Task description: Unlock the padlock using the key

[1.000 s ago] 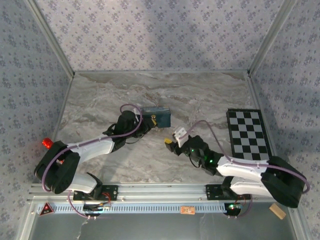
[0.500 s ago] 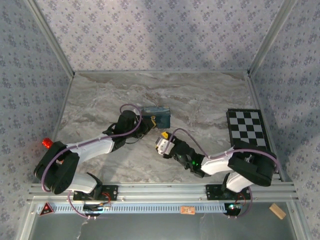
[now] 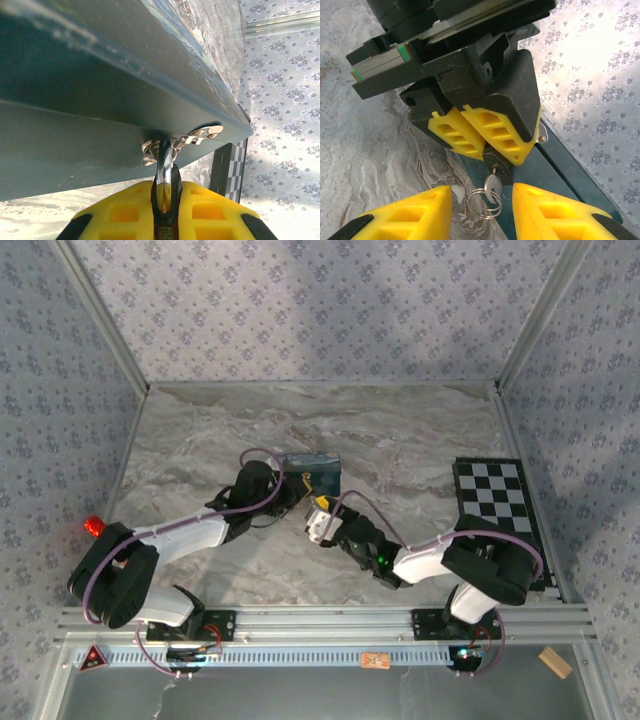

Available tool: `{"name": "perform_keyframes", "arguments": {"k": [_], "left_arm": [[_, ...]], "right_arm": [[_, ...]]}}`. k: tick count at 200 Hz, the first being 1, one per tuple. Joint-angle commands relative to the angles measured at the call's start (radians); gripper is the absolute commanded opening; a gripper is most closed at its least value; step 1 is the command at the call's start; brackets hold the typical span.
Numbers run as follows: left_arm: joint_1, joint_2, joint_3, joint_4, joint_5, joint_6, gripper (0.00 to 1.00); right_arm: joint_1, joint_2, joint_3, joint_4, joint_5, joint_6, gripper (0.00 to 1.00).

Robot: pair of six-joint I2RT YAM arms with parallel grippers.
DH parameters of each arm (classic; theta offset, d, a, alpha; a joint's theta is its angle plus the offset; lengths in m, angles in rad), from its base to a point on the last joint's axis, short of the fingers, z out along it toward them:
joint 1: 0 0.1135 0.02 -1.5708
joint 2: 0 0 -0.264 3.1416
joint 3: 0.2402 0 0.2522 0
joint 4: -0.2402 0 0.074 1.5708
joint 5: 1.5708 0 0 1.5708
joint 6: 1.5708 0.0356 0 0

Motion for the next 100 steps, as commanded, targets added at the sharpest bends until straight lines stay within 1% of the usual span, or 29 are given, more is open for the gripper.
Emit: {"name": "perform_keyframes", "arguments": {"k": [1,57,100], "left_arm": [[-0.004,-0.036,0.007,-0.002,0.011,-0.007,0.0],[-0.011,-0.035,0.009,0.002,0.009,-0.009,0.0],[-0.01,-0.041,0.006,-0.003,0.008,-0.009,0.0]], "right_arm": [[-0.01,0.009,0.022,0.019,-0.009,-0.002,0.38],[-0.012,0.052,0.034,0.032,0.008,-0.006,0.36],[-0.013,0.074,0.048,0.042,0.033,-0.005,0.32]]}}
